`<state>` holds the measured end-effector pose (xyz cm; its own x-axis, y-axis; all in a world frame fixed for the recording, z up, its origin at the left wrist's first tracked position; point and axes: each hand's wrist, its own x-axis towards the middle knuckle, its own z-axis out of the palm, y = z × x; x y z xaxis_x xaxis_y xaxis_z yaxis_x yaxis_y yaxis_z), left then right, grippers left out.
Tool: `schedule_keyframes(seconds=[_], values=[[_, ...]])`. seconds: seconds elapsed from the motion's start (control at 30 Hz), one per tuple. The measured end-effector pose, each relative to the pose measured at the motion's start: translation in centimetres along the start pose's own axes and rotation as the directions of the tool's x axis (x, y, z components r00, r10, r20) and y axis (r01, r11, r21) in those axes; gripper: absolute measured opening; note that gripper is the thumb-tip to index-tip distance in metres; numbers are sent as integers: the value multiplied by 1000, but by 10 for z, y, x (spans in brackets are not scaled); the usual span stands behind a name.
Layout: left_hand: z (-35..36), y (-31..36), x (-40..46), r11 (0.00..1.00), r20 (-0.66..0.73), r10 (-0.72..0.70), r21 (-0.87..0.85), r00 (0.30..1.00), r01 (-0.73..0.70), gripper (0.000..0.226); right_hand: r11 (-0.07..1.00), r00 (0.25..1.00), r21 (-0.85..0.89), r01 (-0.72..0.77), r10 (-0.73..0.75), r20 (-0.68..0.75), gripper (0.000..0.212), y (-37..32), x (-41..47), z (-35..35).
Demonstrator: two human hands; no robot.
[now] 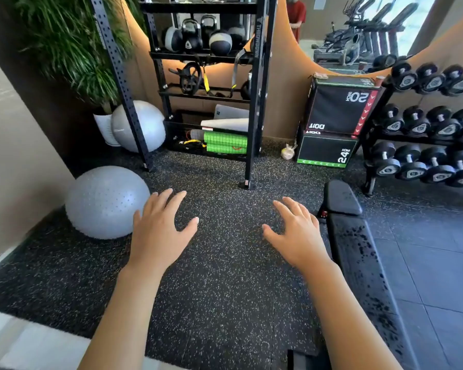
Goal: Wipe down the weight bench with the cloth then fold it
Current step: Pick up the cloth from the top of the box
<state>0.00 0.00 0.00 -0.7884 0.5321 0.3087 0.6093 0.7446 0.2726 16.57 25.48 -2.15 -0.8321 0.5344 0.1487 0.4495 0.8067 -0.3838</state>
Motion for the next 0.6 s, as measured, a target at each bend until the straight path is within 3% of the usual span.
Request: schedule_keyframes(seconds=[0.3, 0.6], values=[[50, 82, 100, 998, 9, 58, -24, 998, -57, 66, 998, 999, 57, -40, 41, -26, 72, 90, 90, -29], [80, 113, 176, 994, 2, 91, -57, 996, -91, 64, 991, 996, 106, -77, 81, -35, 70, 124, 160, -31]])
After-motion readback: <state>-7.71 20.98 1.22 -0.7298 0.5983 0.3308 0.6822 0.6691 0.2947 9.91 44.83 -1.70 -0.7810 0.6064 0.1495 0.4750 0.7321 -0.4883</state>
